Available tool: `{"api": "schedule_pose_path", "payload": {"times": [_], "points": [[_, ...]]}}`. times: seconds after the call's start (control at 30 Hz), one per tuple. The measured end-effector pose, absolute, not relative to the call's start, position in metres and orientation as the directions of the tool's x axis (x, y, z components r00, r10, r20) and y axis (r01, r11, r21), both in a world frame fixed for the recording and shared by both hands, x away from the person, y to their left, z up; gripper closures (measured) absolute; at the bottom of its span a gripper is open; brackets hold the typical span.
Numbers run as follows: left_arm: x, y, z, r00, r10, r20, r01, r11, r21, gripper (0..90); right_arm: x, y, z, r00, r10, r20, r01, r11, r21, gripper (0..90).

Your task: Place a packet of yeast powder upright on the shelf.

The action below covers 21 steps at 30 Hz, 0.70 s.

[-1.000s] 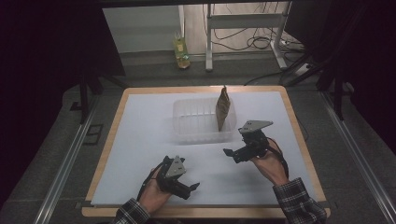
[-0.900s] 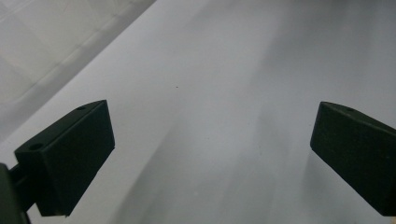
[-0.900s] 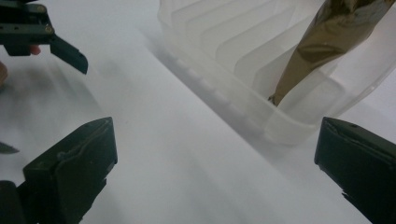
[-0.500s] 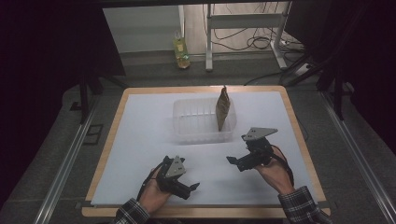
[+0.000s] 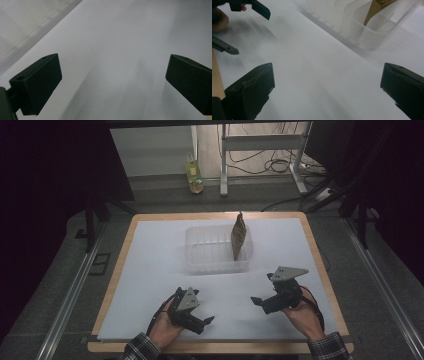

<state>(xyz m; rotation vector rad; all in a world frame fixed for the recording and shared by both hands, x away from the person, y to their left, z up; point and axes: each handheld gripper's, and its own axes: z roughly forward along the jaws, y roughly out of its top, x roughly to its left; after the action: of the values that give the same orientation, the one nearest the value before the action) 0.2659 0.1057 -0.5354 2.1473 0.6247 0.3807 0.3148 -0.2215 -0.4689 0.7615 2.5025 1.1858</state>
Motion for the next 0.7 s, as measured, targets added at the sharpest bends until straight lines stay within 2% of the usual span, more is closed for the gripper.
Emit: {"api": "schedule_pose_path", "payload": {"times": [0.7], "points": [[0.266, 0.107, -0.536, 0.826, 0.561, 0.046, 0.303, -0.511, 0.804, 0.3, 0.293, -0.257, -0.486, -0.798, 0.602, -0.009, 0.380, 0.515, 0.768, 0.0]]}}
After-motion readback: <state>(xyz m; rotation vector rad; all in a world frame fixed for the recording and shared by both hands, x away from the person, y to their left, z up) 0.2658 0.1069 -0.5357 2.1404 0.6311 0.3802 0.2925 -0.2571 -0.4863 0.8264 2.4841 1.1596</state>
